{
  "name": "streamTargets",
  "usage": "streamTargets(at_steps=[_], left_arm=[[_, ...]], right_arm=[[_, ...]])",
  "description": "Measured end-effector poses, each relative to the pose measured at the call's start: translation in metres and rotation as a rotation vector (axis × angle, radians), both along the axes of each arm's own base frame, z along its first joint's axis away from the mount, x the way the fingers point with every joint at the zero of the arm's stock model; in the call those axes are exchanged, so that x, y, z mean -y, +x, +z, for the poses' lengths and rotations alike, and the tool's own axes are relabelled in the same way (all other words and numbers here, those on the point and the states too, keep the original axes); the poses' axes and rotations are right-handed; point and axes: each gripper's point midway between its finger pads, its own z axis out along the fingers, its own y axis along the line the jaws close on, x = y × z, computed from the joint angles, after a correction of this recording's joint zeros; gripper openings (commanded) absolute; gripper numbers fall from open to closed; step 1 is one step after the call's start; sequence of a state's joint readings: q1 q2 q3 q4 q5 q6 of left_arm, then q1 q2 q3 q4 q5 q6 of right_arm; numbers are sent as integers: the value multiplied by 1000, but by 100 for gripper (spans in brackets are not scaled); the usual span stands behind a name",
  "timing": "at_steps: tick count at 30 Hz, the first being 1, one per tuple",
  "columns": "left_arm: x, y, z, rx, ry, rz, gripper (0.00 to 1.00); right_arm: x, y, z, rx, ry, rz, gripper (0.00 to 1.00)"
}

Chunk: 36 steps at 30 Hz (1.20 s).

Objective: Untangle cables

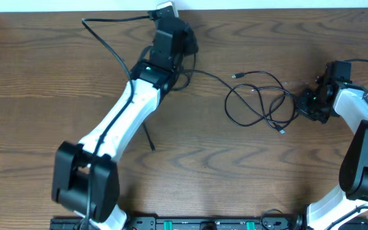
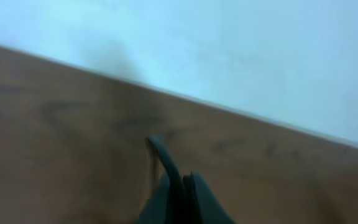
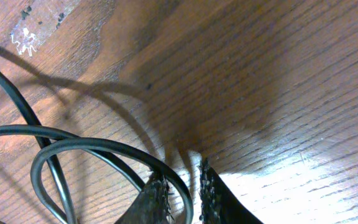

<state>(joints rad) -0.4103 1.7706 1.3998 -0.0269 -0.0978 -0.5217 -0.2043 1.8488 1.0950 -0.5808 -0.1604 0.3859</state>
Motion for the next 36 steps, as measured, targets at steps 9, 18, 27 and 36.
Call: streamTargets(at_steps=[9, 18, 27, 36], left_arm=[[-58, -86, -90, -487, 355, 36, 71], [-136, -117, -91, -603, 628, 296, 61], [-151, -152, -109, -781, 453, 435, 25], [-84, -143, -127, -830, 97, 251, 98]], right_arm=[[0, 0, 0, 1, -1, 0, 18], [0, 0, 0, 1, -2, 1, 23], [4, 4, -5, 33, -25, -3, 31], [4, 6, -5, 42, -26, -2, 37]])
